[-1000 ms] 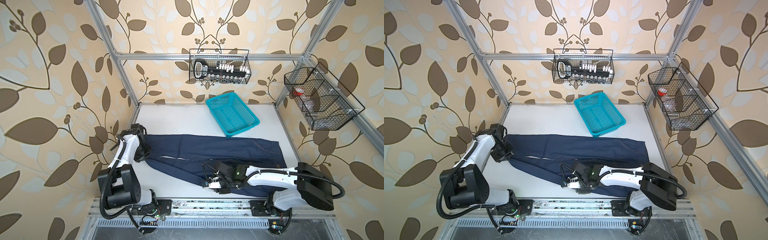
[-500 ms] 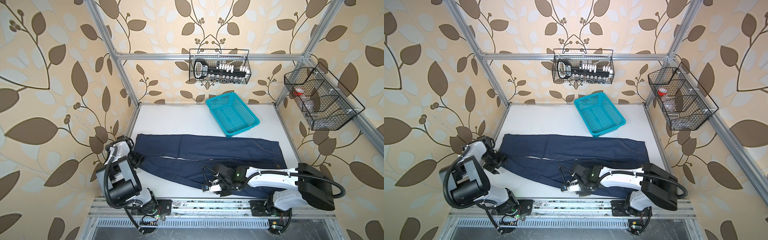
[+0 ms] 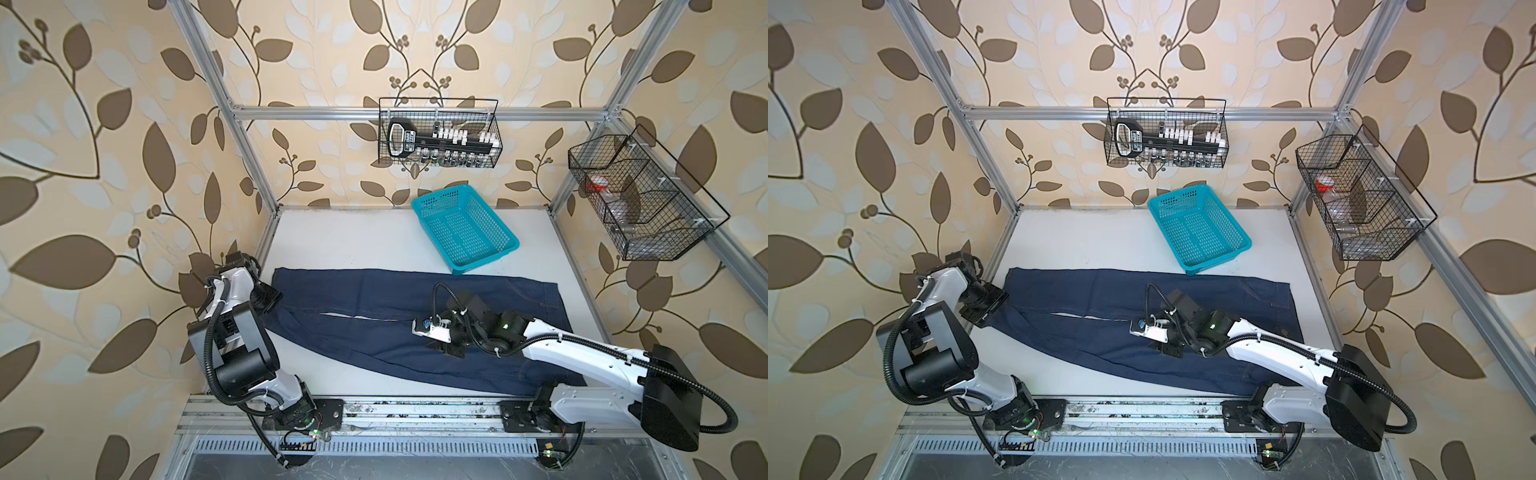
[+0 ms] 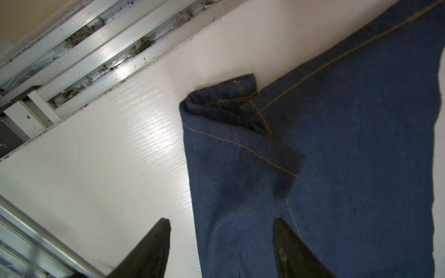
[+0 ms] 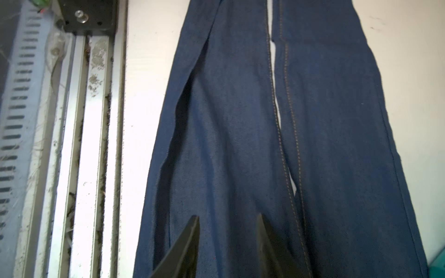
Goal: Fold and stack the trousers
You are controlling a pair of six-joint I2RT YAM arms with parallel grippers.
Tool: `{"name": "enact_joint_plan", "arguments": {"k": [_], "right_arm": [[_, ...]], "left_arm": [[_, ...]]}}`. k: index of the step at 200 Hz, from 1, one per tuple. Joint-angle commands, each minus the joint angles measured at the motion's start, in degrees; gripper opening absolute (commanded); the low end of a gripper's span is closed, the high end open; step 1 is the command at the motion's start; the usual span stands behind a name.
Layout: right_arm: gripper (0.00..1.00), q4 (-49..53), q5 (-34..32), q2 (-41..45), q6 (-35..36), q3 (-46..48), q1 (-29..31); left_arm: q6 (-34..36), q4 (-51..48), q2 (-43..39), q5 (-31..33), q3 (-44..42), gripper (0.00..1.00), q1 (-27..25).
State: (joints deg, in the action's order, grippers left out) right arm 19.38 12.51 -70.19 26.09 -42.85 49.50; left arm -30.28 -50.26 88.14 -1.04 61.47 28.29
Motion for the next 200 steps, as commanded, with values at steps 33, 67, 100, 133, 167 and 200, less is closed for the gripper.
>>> {"name": "enact_joint_plan", "arguments": {"k": [33, 67, 100, 133, 167, 200], "right_arm": [[0.40, -9.81, 4.47, -2.81, -10.31, 0.48, -5.35], [0.40, -14.69, 5.20, -7.27, -13.25, 0.95, -5.96], [0.40, -14.87, 5.79, -9.85, -12.60, 0.24, -6.08], [0.40, -13.12, 5.17, -10.25, -10.92, 0.57, -6.16], [0.39, -12.26, 5.35, -11.20, -9.93, 0.22, -6.42], [0.39, -11.55, 4.71, -12.05, -9.33, -0.78, -7.12]], "left_arm": [[-3.02, 0.59, 3.09, 8.86, 3.63, 0.69, -9.26], [0.04, 0.96, 9.86, 13.09, 5.79, 0.61, -9.57], [1.04, -1.18, 11.12, 13.97, 5.71, 0.48, -9.57], [1.86, -3.35, 6.58, 18.60, 3.16, 0.27, -8.67], [2.29, -3.21, 4.90, 16.85, 0.21, 0.06, -5.41], [3.21, -5.41, -0.19, 17.81, -1.97, 0.04, -2.23]]}}
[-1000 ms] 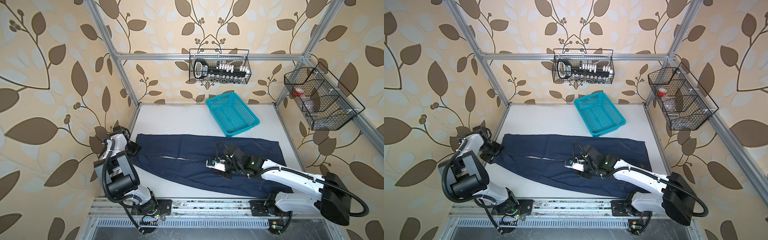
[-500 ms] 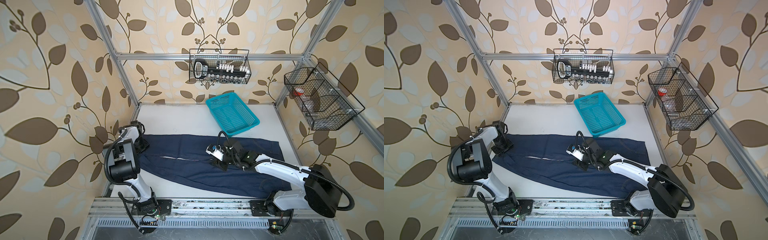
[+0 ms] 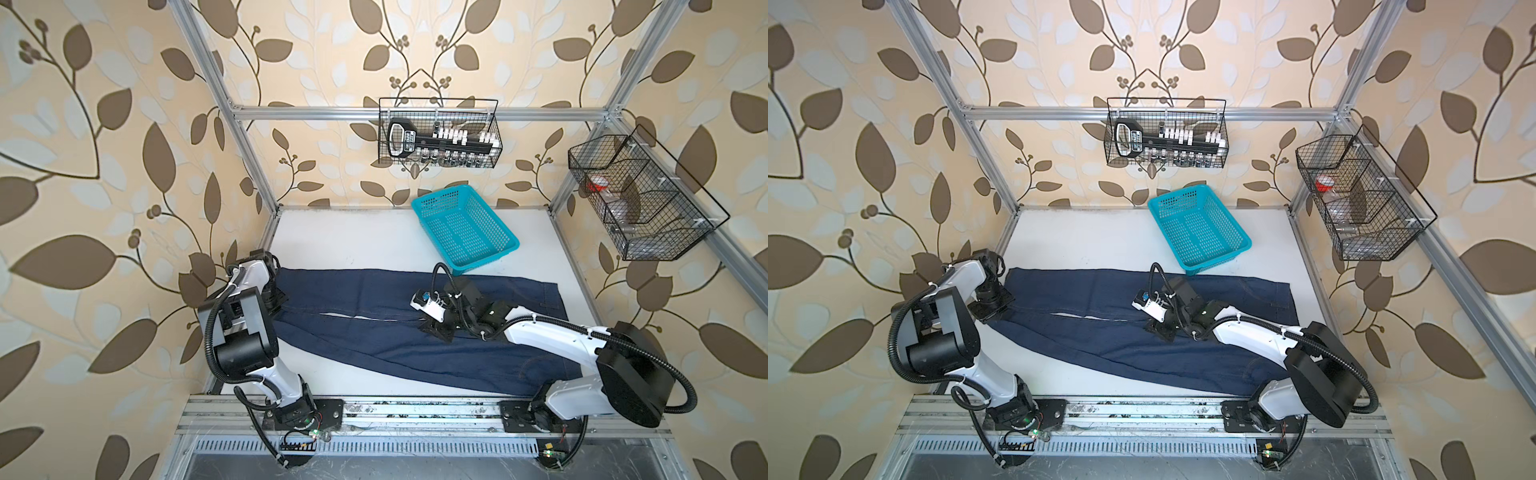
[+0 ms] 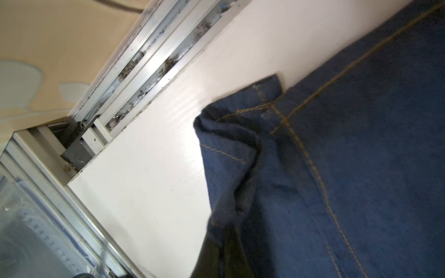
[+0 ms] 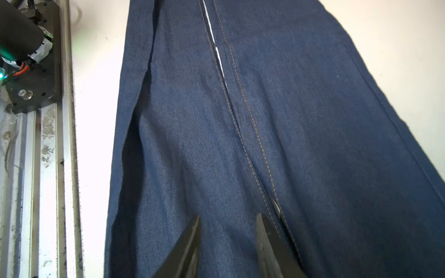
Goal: Fold and stack the trousers
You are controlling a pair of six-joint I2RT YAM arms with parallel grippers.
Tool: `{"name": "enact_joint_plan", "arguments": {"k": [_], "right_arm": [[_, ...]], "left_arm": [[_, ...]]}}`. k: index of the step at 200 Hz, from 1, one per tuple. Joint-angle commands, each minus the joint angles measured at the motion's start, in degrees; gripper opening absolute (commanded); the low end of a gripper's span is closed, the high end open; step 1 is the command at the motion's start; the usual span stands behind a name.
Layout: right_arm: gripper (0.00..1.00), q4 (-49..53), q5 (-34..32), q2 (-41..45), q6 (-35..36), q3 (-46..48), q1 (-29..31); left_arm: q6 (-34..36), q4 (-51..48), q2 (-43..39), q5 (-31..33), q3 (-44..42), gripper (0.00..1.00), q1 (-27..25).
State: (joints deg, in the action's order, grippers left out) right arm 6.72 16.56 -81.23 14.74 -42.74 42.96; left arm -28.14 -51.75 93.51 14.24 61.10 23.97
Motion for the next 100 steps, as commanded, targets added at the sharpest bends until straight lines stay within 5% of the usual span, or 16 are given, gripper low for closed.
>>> {"name": "enact_joint_plan", "arguments": {"k": [1, 44, 100], "right_arm": [[0.39, 1.10, 0.67, -1.02, 1.99, -0.92, -0.59], [0.38, 4.60, -0.92, -2.58, 5.42, -3.22, -0.60], [0.38, 6.68, -4.47, -2.85, 7.82, -3.85, -1.04]], "left_arm": [[1.11, -3.99, -5.77, 2.54, -1.69, 0.04, 2.30], [1.20, -3.40, -10.40, 0.72, -5.80, 0.07, 9.96], [1.35, 0.51, -3.59, -2.94, -6.98, 0.14, 13.91]]}}
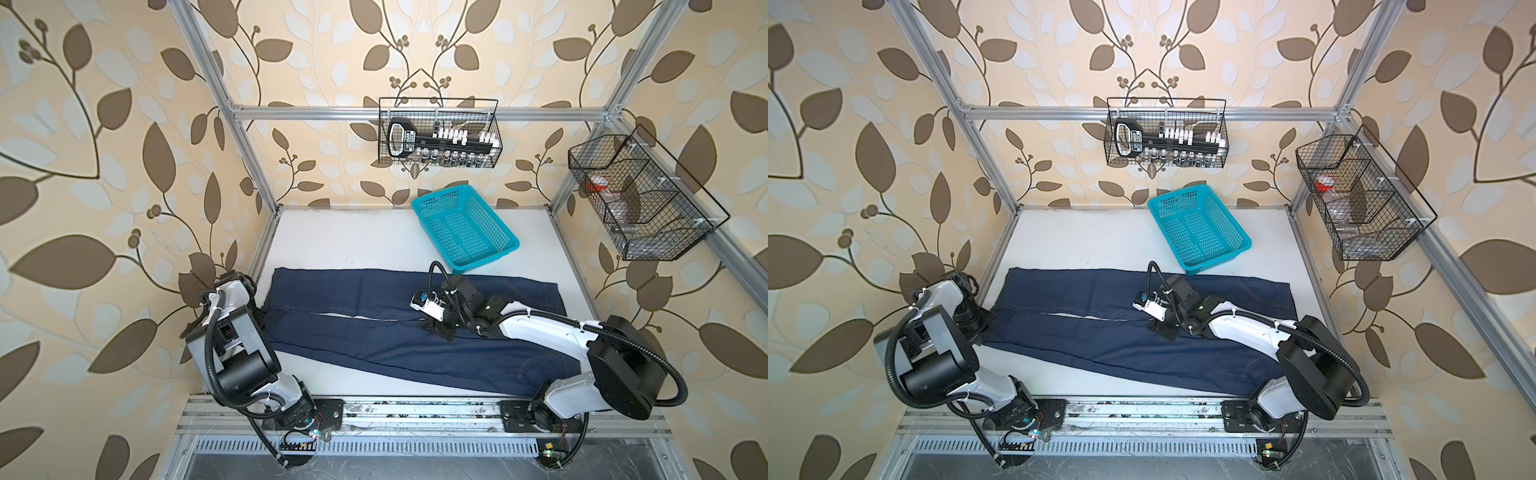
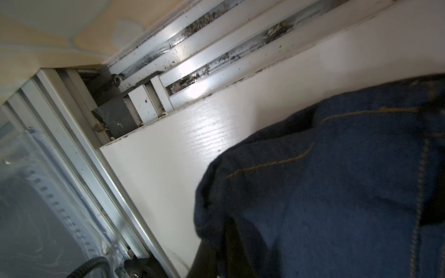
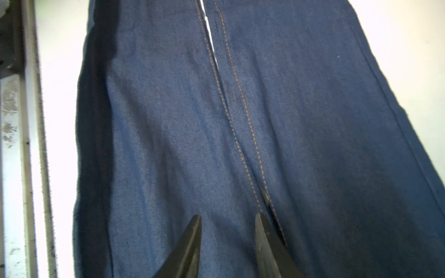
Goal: Fold and stack the trousers
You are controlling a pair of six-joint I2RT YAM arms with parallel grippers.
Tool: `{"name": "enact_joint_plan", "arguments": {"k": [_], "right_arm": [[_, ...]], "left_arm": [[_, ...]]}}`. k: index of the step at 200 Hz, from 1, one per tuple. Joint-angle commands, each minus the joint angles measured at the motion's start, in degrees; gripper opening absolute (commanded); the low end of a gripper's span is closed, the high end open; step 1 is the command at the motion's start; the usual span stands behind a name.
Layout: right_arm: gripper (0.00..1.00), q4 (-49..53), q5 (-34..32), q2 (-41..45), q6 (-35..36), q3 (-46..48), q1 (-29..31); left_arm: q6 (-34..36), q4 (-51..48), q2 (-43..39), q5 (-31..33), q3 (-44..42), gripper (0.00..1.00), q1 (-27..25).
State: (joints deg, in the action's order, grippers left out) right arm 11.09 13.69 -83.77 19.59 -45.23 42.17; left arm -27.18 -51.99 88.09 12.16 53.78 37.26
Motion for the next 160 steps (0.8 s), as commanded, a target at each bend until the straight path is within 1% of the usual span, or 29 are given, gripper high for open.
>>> {"name": "enact_joint_plan", "arguments": {"k": [1, 12, 21, 41, 51, 57, 64, 73, 90, 107, 123, 135, 141, 152, 160], "right_arm": [[0.38, 2.31, -1.63, -0.33, 2.98, -1.40, -0.25], [0.38, 2.52, -1.87, -0.03, 3.08, -1.15, -0.25], [0.38, 2.84, -2.05, 0.29, 3.15, -1.17, -0.25], [0.38, 4.33, -3.58, 1.56, 2.04, -1.42, -0.48], [0.39, 4.33, -4.09, 2.87, -0.57, -1.35, -1.42], [0.39, 3.84, -3.75, 3.79, -3.20, -1.05, -2.53], [0.40, 3.08, -3.13, 5.22, -6.68, -0.63, -4.25], [0.44, 2.05, -3.22, 7.23, -11.83, 0.09, -6.64], [0.49, 1.14, -3.56, 11.30, -20.36, 1.60, -11.66], [0.56, 1.06, -5.02, 15.57, -28.79, 3.36, -16.15], [0.59, 3.23, -9.03, 19.58, -36.57, 4.58, -19.96], [0.61, 6.21, -13.02, 22.45, -42.50, 5.40, -23.27], [0.66, 7.91, -14.42, 23.85, -45.26, 5.93, -25.06], [0.70, 12.23, -18.06, 25.82, -50.40, 6.37, -28.02], [0.70, 14.38, -18.34, 27.03, -52.32, 6.99, -30.53]], "left_arm": [[0.33, 0.75, 1.83, -0.75, 0.35, 0.14, 0.63], [0.15, 0.81, 1.30, -0.13, 0.41, 0.19, 0.63], [-0.03, 0.75, 0.82, 0.38, 0.39, 0.27, 0.71], [-0.13, 0.52, 0.24, -0.27, 0.49, 0.31, 0.67], [-0.24, 0.12, 0.06, -2.04, 0.72, 0.37, 0.71], [-0.14, -0.25, -0.31, -3.28, 0.93, 0.43, 0.64], [-0.36, -0.75, -0.81, -5.31, 1.09, 0.46, 0.58], [-0.99, -1.45, -1.83, -7.05, 1.04, 0.49, 0.26], [-2.20, -3.07, -5.07, -9.02, 0.12, 0.60, -0.89], [-3.44, -4.32, -9.18, -10.06, -1.83, 0.63, -1.57], [-4.27, -4.35, -11.55, -11.80, -3.74, 0.67, -1.81], [-4.62, -4.36, -12.68, -12.12, -4.74, 0.68, -2.00], [-4.94, -4.08, -12.93, -12.64, -5.17, 0.69, -2.21], [-5.42, -3.21, -12.97, -14.51, -5.74, 0.70, -2.56], [-6.20, -2.35, -12.66, -15.89, -5.59, 0.70, -3.22]]}}
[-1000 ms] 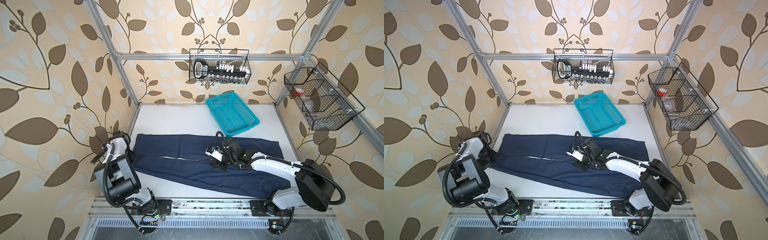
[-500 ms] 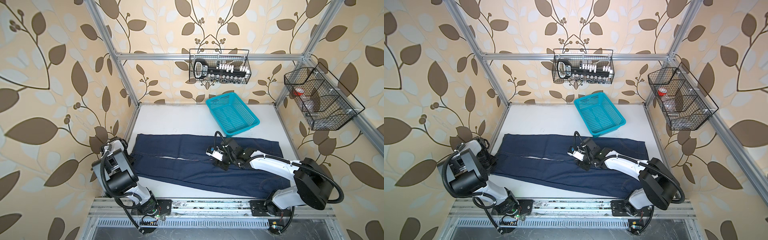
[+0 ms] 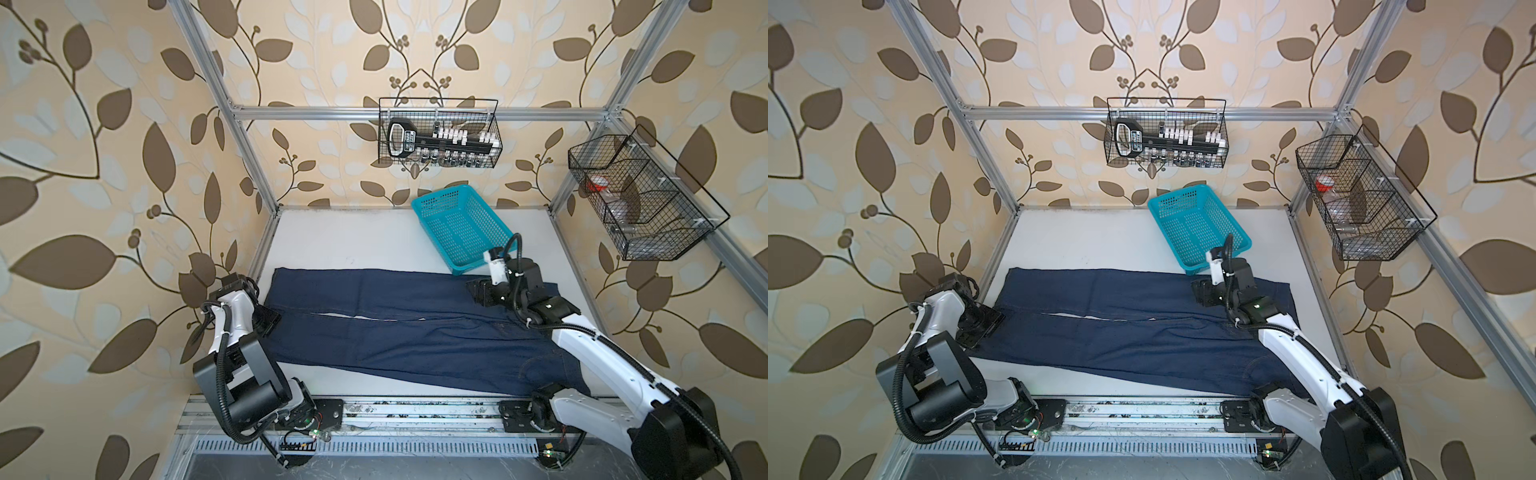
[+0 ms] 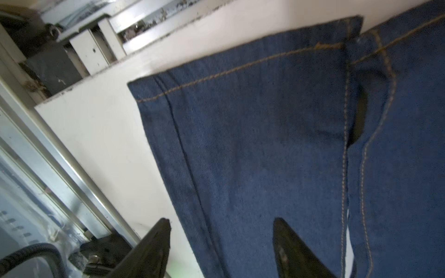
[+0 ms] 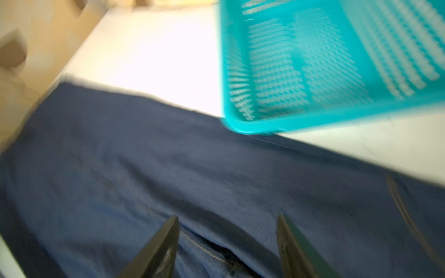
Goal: Fold and stack the trousers
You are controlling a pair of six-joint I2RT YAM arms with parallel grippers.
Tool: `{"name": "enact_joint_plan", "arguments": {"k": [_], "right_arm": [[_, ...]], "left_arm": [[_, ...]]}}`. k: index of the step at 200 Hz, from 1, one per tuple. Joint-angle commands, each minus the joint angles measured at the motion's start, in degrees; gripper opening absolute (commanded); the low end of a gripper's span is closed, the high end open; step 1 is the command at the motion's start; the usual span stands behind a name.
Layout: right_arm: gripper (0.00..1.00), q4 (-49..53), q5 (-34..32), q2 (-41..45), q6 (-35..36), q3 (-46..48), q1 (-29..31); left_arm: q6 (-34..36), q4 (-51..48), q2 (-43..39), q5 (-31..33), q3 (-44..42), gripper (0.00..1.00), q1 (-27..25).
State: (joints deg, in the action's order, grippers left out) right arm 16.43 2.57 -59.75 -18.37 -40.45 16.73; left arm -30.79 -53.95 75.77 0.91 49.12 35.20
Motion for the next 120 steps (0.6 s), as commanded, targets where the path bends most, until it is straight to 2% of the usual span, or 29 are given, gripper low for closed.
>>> {"name": "enact_joint_plan", "arguments": {"k": [1, 48, 78, 120], "right_arm": [[0.70, 9.27, -7.13, 3.17, -14.43, 2.25, -5.41], [0.70, 10.99, -4.50, 6.88, -14.78, 7.43, -16.27], [0.70, 6.76, 0.16, 3.41, -13.44, 9.42, -23.67], [0.68, 5.35, -2.24, -7.19, -13.61, 0.78, -28.81]], "left_arm": [[-2.69, -0.29, -0.26, -4.75, -0.90, 0.70, -1.31], [-8.21, 0.91, 2.88, -6.60, 6.33, 0.71, -13.89], [-9.28, 5.14, 9.78, -8.34, 9.35, 0.73, -17.53], [-10.17, 6.42, 21.24, -7.57, 24.30, 0.75, -20.30]]}}
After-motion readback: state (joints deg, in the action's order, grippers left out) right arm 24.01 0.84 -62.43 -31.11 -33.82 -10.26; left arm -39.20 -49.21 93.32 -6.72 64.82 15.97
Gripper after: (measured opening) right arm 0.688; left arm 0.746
